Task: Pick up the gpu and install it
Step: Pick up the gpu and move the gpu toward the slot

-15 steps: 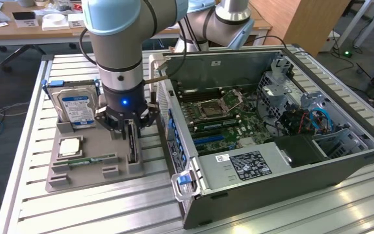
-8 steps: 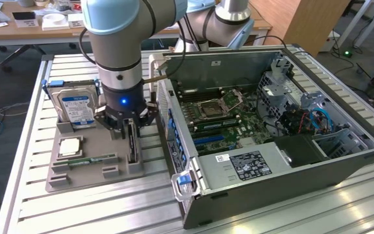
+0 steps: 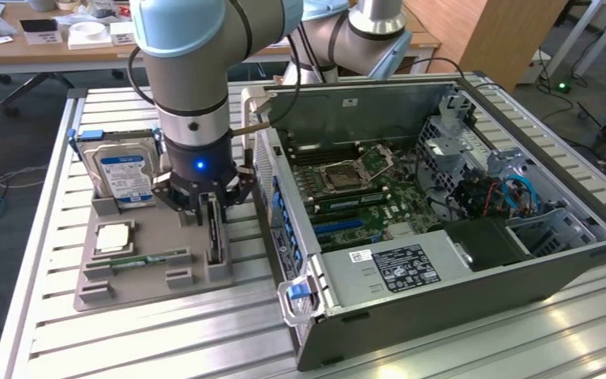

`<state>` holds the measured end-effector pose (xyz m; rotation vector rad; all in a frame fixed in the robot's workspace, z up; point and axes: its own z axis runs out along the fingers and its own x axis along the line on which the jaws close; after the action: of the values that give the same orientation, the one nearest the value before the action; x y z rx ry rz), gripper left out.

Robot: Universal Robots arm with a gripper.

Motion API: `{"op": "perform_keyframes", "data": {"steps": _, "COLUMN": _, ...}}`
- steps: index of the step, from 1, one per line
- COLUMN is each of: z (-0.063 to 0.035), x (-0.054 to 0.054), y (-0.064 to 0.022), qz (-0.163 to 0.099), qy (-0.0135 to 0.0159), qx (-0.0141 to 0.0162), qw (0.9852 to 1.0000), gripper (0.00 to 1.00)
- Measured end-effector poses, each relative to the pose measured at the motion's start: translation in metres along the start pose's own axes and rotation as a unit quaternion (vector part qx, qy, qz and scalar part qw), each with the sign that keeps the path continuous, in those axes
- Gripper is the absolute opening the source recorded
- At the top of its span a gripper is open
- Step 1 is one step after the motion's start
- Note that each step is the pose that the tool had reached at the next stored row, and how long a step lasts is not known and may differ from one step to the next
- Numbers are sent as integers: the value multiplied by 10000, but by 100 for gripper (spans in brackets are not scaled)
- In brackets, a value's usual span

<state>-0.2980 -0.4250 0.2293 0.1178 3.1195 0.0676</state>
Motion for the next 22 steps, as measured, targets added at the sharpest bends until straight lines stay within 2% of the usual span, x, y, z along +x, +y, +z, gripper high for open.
{"op": "perform_keyframes", "data": {"steps": 22, "z": 4, "x": -10, "y": -4, "qz": -1, "qy": 6, "qx": 1, "qw": 10000, "gripper": 42}}
